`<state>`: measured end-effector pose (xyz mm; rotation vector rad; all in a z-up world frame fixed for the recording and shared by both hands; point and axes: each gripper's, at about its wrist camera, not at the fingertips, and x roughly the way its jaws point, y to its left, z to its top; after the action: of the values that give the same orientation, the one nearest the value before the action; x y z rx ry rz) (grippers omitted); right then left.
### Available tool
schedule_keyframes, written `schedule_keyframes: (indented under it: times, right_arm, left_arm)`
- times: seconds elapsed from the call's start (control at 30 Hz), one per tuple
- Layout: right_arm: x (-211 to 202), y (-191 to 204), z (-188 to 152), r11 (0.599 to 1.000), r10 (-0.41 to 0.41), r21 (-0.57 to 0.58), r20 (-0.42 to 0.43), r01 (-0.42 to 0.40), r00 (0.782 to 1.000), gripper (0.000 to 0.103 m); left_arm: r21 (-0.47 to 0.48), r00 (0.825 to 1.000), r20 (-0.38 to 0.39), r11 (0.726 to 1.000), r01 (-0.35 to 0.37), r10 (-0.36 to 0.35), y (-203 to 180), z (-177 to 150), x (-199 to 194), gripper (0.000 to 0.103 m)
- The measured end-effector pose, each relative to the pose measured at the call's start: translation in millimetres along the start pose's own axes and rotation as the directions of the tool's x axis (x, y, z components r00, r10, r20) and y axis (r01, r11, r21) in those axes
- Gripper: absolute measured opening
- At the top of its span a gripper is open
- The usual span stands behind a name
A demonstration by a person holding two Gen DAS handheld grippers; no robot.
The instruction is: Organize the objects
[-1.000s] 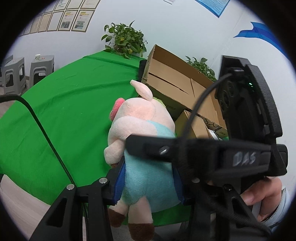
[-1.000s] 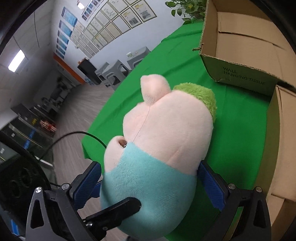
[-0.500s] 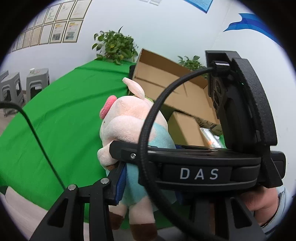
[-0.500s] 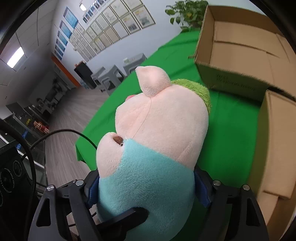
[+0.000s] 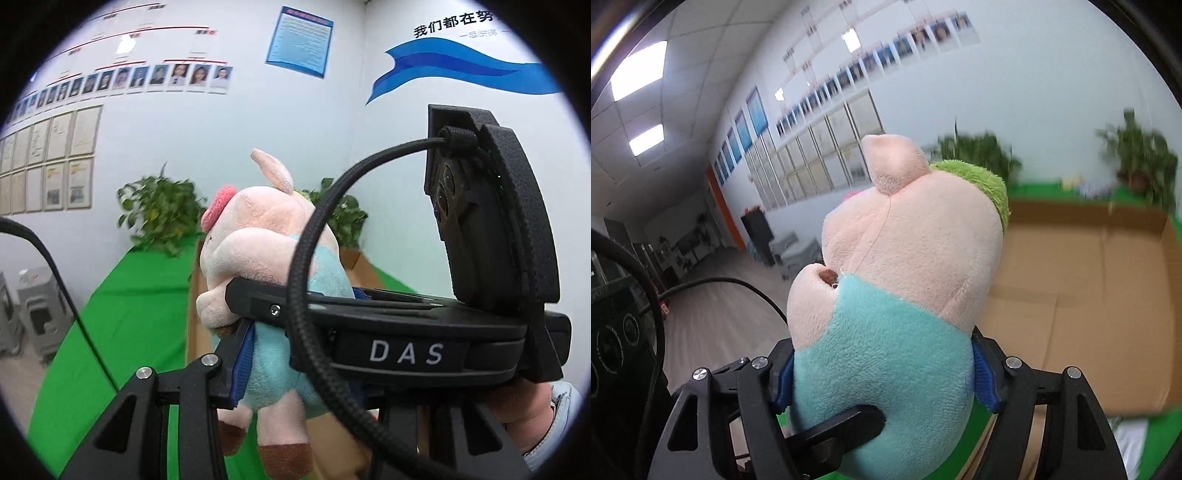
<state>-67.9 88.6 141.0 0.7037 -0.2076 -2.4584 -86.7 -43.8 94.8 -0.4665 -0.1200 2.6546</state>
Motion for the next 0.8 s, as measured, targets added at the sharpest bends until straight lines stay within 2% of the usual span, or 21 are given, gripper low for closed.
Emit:
schedule_keyframes:
  times: [0.13,0.33,0.37,0.43,0.6,0.8]
  right_arm:
    - [3.6,-27.8,46.8,0.999,-0.028,0.036,-0.001,0.028,1.000,0.070]
    - [13.1,-54.7,81.7,0.998,-0.053,0.040,-0.047,0.054,0.997,0.070]
    - [9.4,-64.4,75.1,0.998,-0.053,0.042,-0.056,0.056,0.997,0.070]
    - [35.3,-86.0,79.4,0.997,-0.047,0.050,-0.084,0.051,0.995,0.070]
    - [94.1,-119.9,59.4,0.996,-0.025,0.082,-0.153,0.038,0.988,0.070]
    - [175.3,-167.9,24.5,0.989,0.002,0.143,-0.257,0.036,0.966,0.070]
  left_arm:
    - [0.007,0.999,-0.022,0.999,0.041,-0.040,8.7,29.2,38.0,0.042]
    - [-0.029,0.997,-0.064,0.999,0.044,-0.045,18.7,33.8,63.6,0.042]
    - [-0.037,0.996,-0.076,0.999,0.039,-0.042,24.2,32.1,69.6,0.042]
    - [-0.055,0.994,-0.101,0.998,0.030,-0.035,34.0,29.4,81.2,0.042]
    - [-0.090,0.984,-0.176,0.996,-0.001,-0.014,63.2,10.4,112.8,0.042]
    - [-0.142,0.958,-0.286,0.990,-0.018,-0.024,95.5,-18.5,153.6,0.042]
